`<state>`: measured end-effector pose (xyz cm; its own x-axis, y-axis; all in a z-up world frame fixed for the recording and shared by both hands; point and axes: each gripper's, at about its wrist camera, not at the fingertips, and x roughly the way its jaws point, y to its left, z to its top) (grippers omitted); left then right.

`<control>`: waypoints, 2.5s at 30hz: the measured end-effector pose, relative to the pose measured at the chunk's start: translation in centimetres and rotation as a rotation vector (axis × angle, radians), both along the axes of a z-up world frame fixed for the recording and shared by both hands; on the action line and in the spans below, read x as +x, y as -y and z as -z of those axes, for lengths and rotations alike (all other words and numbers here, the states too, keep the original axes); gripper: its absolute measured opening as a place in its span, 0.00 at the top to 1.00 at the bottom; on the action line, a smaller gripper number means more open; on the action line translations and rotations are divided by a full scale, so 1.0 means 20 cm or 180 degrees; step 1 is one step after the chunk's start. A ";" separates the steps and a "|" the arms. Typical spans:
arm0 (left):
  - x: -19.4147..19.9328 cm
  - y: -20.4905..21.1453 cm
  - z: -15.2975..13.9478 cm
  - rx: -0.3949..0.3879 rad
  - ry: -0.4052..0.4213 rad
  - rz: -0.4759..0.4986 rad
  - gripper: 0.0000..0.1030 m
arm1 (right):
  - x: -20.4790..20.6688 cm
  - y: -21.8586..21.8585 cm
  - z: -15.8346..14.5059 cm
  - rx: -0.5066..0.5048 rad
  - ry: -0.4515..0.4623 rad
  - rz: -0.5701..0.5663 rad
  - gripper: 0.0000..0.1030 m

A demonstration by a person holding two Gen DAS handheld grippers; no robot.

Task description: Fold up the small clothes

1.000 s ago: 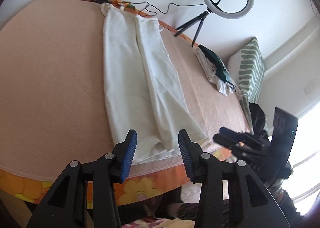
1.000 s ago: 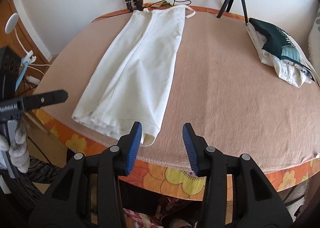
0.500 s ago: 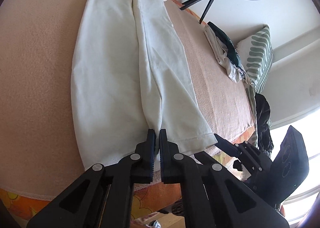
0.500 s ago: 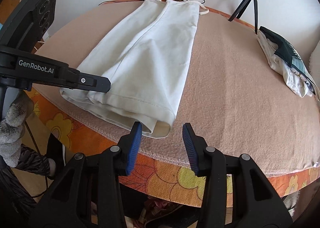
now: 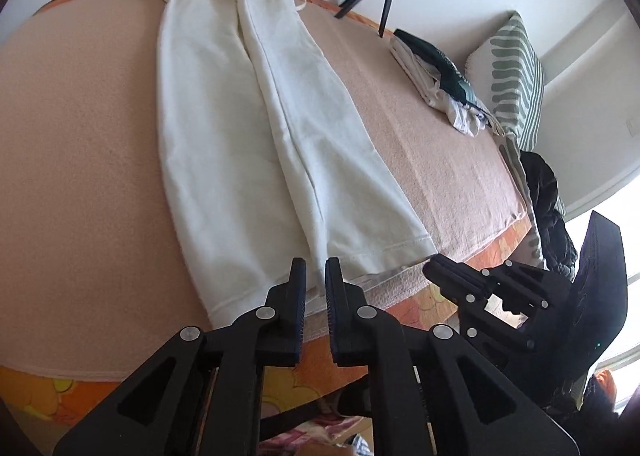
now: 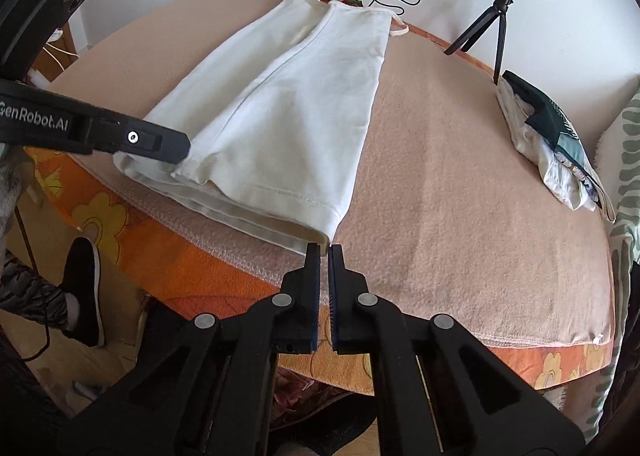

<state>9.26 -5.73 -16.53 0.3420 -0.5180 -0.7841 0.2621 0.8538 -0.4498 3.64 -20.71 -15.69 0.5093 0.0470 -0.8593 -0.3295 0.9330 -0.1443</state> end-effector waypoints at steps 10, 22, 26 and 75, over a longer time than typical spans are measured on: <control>0.00 -0.24 0.12 -0.0105 -0.0376 -0.0523 0.63 | 0.15 0.20 -0.09 0.1177 -0.0298 0.0419 0.48; 0.01 -0.23 0.04 0.0081 0.0017 -0.0469 0.99 | 0.26 0.18 0.07 0.1217 -0.0637 0.0588 0.95; -0.02 -0.26 0.05 0.0047 0.0032 -0.0432 0.99 | 0.24 0.24 0.03 0.1424 -0.0607 0.0588 0.95; 0.35 -0.38 -0.16 -0.0131 0.0356 -0.0489 0.99 | 0.73 0.34 -0.04 0.2315 -0.0805 0.0797 0.95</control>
